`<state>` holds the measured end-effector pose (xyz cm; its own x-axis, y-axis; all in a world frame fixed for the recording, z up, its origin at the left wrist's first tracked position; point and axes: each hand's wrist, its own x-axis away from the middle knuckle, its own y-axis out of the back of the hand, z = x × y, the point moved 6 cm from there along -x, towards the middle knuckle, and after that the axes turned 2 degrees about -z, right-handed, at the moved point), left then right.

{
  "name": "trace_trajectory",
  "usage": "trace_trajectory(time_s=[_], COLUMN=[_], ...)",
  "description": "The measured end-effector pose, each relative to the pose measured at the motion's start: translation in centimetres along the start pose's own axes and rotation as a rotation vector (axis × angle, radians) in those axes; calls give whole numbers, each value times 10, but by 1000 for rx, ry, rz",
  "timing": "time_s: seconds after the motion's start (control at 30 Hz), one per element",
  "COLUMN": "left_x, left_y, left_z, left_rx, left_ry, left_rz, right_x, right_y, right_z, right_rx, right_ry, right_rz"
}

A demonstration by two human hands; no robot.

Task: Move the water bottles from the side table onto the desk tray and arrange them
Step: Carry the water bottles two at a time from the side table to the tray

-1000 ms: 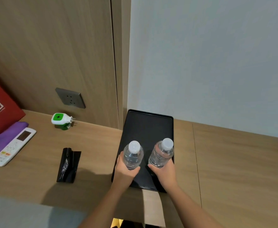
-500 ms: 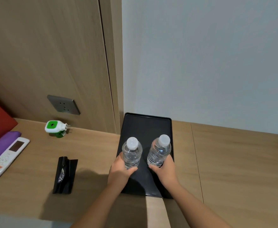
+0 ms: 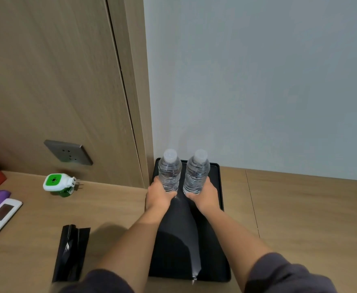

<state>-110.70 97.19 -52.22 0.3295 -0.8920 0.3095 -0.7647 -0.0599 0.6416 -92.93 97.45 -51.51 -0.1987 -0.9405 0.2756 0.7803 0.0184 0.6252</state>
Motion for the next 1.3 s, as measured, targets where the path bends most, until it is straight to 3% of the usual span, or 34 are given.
trace_trajectory(time_s=[0.43,0.53,0.63,0.8,1.07,1.3], left_x=[3,26,49,74,120,194], left_y=[1,4,9,16,19,-17], left_z=[-13,-8,3,12,-3,-29], left_rx=[-9,-96,-428,-703,-778,-755], left_ry=[63,-12,-98,-137,-297,-472], left_rz=[-12,48,69,89,64,113], right_x=[-7,10,31,63,114,180], right_y=[1,15,28,36,73,151], right_z=[5,1,-6,-21,-45,-99], right_rx=[30,279,579,815,885,884], right_ry=[-12,52,135,186,222,90], right_rz=[-5,23,21,74,-9,-111])
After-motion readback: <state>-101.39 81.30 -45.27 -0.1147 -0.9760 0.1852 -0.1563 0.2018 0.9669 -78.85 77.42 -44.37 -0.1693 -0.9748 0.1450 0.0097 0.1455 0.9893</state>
